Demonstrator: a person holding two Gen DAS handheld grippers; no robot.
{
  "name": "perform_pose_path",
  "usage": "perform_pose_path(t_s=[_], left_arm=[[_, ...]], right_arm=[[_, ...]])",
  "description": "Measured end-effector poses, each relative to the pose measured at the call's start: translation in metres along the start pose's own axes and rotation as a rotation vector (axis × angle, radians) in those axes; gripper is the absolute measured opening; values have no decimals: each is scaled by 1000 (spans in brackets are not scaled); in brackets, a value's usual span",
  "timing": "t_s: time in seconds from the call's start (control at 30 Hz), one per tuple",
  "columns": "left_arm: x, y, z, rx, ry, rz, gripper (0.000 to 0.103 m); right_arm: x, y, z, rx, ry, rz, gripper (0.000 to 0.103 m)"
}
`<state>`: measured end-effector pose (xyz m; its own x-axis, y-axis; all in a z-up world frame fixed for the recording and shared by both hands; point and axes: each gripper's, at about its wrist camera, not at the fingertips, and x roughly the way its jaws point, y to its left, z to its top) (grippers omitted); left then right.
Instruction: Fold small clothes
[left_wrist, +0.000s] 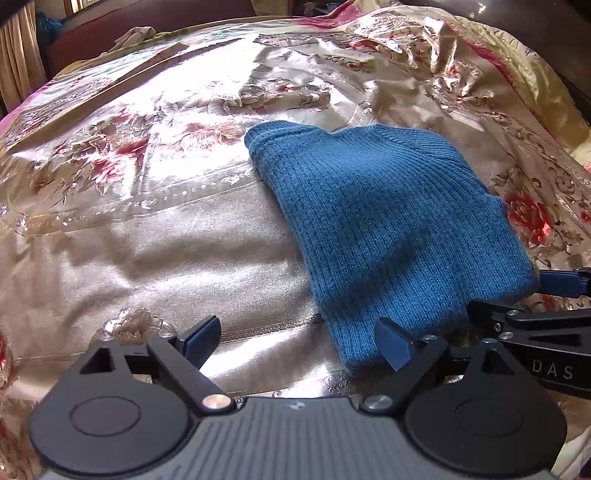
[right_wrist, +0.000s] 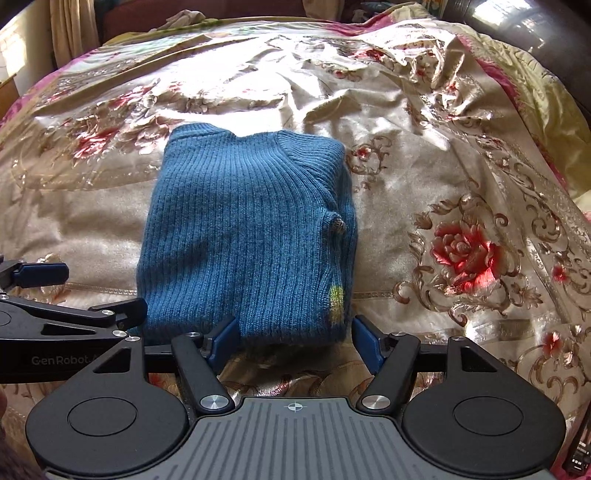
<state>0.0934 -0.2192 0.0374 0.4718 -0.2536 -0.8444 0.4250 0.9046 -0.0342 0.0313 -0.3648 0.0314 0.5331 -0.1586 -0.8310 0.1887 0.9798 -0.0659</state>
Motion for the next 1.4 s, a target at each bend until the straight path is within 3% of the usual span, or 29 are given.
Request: perform_pose_path(t_s=[0.47, 1.4], left_arm=[[-3, -5, -3, 32, -5, 35, 94], [-3, -5, -5, 9, 13, 34, 93]], right_arm=[[-1, 1, -4, 0, 15, -11, 68], [0, 1, -6, 3, 23, -17, 68]])
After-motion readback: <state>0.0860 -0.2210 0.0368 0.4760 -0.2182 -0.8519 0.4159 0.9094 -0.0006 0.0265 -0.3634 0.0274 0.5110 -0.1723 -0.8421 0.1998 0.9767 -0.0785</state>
